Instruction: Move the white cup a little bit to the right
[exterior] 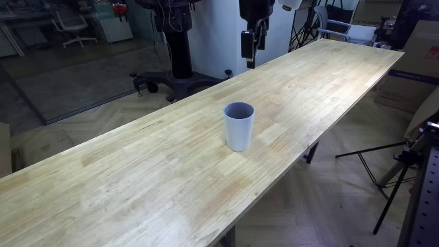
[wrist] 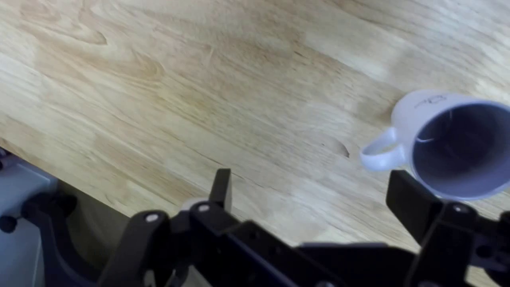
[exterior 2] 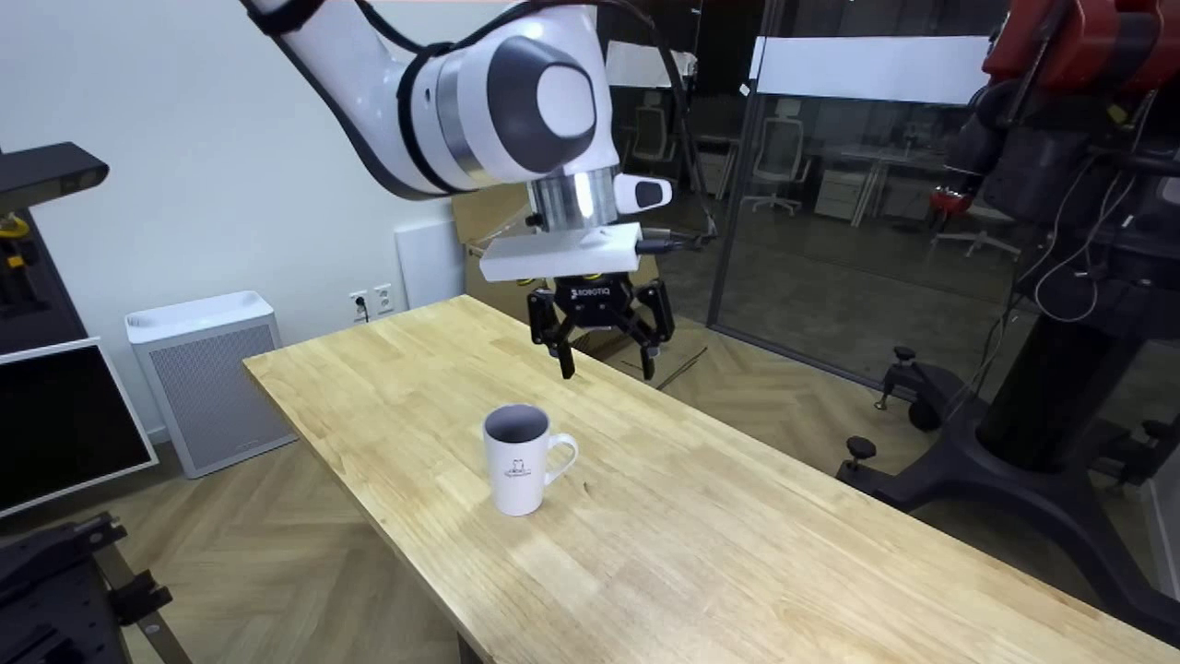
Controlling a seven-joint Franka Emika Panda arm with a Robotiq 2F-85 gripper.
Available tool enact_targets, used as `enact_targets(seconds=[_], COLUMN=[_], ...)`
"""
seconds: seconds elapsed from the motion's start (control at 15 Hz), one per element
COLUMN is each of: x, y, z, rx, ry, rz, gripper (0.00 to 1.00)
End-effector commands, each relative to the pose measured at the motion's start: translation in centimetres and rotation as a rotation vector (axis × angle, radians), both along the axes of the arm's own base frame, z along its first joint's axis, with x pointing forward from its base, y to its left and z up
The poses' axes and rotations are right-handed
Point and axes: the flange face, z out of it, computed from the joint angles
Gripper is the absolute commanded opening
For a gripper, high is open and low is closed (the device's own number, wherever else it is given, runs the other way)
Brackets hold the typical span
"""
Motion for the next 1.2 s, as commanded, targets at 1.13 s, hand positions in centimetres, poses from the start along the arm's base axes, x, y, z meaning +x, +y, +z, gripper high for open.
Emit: enact_targets(seconds=[1.13], x=[-1.2], y=[1.8], z=[-3.4], rx=[0.174], ry=[0.158], rz=[0.328], gripper=[1.0])
